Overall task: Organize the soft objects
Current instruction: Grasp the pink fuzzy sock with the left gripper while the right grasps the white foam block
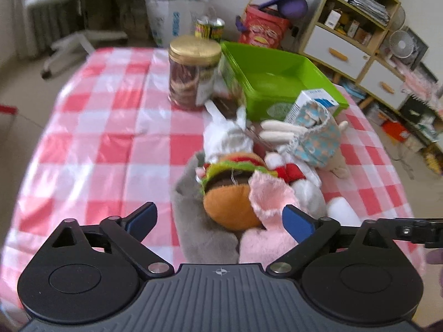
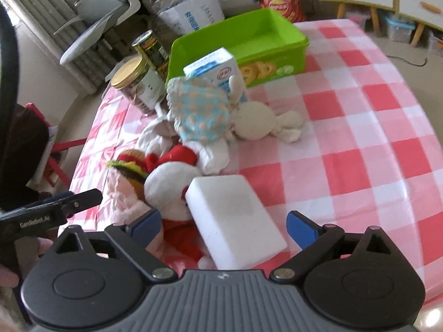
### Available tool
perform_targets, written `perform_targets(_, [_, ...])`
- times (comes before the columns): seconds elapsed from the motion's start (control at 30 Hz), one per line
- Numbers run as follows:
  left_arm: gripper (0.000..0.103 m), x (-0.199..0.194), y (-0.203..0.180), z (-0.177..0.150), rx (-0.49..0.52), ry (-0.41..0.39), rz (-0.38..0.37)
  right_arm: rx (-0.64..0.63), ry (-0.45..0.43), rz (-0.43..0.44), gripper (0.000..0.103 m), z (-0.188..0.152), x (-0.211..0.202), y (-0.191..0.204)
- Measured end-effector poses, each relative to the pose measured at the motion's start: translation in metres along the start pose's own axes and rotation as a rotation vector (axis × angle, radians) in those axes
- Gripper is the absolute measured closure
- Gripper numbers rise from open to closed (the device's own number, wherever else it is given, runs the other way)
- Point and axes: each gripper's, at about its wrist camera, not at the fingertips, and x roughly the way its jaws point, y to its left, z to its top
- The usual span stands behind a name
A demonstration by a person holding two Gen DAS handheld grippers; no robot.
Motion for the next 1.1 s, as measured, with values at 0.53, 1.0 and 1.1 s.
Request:
perform_targets(0.53, [0.039,0.012,-0.032,-0.026,0.144,0.163,-0.156,-0.121,0.054,-0.064,0.044,-0.01,0.013,0.019])
perform_targets(1.0, [0.048,0.019,-0.042,-0.032,0.209,0.17,-0.088,-0.2,0.064,-0.125,0.06,-0.015,0.023,0.028])
perform_targets(1.1, [0.051,0.018,-0.041,-0.031,0.207,0.163,-0.089,-0.204,0.068,-0.124,0.075,-0.015,0.024,0.027])
